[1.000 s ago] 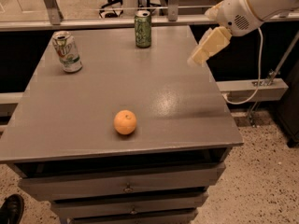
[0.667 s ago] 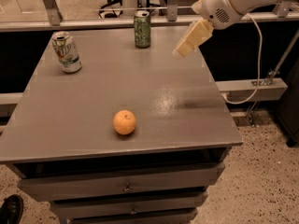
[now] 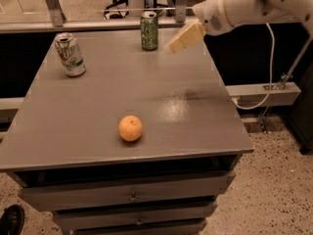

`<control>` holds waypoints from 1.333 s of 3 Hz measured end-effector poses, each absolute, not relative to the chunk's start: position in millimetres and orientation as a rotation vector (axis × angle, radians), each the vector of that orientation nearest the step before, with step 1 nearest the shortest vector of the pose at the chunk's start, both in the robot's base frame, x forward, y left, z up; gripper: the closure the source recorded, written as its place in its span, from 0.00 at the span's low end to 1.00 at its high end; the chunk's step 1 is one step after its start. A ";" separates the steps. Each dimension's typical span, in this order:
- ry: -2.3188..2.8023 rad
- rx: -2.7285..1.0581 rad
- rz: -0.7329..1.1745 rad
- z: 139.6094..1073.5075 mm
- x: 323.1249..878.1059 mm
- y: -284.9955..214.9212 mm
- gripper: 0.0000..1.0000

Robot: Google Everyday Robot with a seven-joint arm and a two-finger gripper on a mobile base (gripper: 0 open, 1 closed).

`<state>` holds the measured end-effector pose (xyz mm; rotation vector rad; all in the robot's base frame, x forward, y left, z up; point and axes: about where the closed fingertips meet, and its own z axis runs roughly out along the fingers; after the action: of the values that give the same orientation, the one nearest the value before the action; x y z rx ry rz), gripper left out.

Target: Move green can near orange

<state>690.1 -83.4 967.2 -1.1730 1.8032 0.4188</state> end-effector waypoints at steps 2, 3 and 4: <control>1.653 -0.756 0.548 928.5 824.3 -32.8 0.00; 1.652 -0.665 0.519 912.1 871.8 -23.7 0.03; 1.672 -0.631 0.512 899.4 891.2 -20.2 0.25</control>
Offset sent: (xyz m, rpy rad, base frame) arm 0.1860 0.0575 -0.0498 0.4711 -0.1412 -0.2836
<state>891.2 -20.2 899.4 -0.6308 1.6723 0.5124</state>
